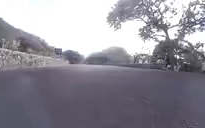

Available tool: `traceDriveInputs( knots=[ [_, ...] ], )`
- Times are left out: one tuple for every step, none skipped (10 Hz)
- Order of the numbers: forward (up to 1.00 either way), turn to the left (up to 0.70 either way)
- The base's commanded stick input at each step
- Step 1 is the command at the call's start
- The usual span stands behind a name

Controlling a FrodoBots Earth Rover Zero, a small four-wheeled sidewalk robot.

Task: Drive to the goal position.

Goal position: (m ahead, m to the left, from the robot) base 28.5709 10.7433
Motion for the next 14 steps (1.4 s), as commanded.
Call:
traceDriveInputs(
  knots=[
    [0.70, 0.00],
    [0.70, 0.00],
    [0.70, 0.00],
    [0.70, 0.00],
    [0.70, 0.00],
    [0.70, 0.00],
    [0.70, 0.00],
    [0.70, 0.00],
    [0.70, 0.00],
    [0.70, 0.00],
    [0.70, 0.00],
    [0.70, 0.00],
    [0.70, 0.00],
    [0.70, 0.00]
  ],
)
